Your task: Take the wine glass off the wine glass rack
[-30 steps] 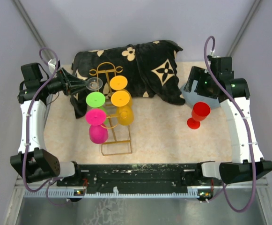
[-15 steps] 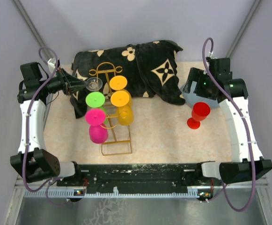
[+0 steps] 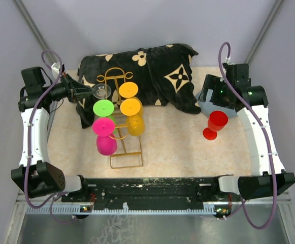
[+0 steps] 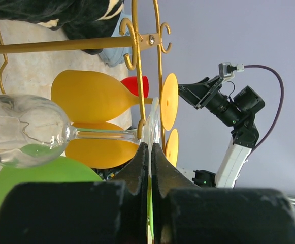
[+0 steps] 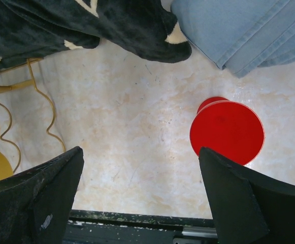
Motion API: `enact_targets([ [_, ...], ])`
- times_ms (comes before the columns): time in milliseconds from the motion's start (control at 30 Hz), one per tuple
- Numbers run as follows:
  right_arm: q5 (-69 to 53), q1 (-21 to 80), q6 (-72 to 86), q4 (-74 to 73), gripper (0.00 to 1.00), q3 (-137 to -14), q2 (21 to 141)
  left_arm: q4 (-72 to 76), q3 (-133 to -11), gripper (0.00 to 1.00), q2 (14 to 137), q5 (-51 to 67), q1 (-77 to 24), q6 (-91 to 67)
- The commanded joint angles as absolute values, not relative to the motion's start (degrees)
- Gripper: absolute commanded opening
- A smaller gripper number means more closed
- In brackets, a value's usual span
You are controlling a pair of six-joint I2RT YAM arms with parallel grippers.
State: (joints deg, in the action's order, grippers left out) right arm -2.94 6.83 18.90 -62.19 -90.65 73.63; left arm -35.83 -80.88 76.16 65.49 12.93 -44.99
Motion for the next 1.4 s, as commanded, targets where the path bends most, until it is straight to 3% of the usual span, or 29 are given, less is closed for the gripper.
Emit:
enact_targets([
  [0, -3.06, 6.49, 17.84, -60.55, 0.96, -90.51, 71.73, -35.58, -82.80, 0.00, 75.71, 67.12, 12.83, -45.59],
  [1367, -4.54, 6.50, 17.23, -60.01, 0.98, -89.92, 72.60, -30.46, -80.82, 0.00, 72.77, 73.54, 20.92, -50.16],
])
